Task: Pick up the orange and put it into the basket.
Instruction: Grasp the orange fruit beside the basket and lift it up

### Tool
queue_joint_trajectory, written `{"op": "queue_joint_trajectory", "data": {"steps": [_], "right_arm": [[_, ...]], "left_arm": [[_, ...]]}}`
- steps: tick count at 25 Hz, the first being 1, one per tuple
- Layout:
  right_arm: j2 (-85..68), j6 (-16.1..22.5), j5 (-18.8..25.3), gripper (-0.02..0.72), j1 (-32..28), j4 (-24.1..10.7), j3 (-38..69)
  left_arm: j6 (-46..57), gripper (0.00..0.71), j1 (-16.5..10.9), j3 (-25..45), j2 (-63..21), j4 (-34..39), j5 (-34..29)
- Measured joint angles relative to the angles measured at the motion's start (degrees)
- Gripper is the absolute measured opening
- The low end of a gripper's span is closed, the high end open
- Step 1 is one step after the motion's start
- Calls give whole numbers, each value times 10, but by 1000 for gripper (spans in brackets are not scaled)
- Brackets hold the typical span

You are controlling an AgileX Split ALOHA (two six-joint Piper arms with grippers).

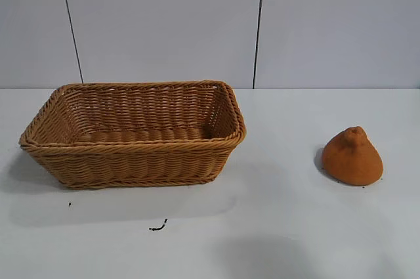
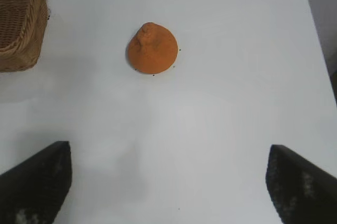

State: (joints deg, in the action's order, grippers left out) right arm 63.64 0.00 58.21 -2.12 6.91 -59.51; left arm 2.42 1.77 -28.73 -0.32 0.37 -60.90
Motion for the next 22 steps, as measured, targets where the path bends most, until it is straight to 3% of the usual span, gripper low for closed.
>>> {"op": "queue_joint_trajectory", "data": {"steps": [11,22], "right_arm": [[290,-40,10,693,0,17,-160],[430,-97,-9,692,0,54,-174]], "left_arm": [[0,666,0,0,0,0,0],[0,666,0,0,0,0,0]]}}
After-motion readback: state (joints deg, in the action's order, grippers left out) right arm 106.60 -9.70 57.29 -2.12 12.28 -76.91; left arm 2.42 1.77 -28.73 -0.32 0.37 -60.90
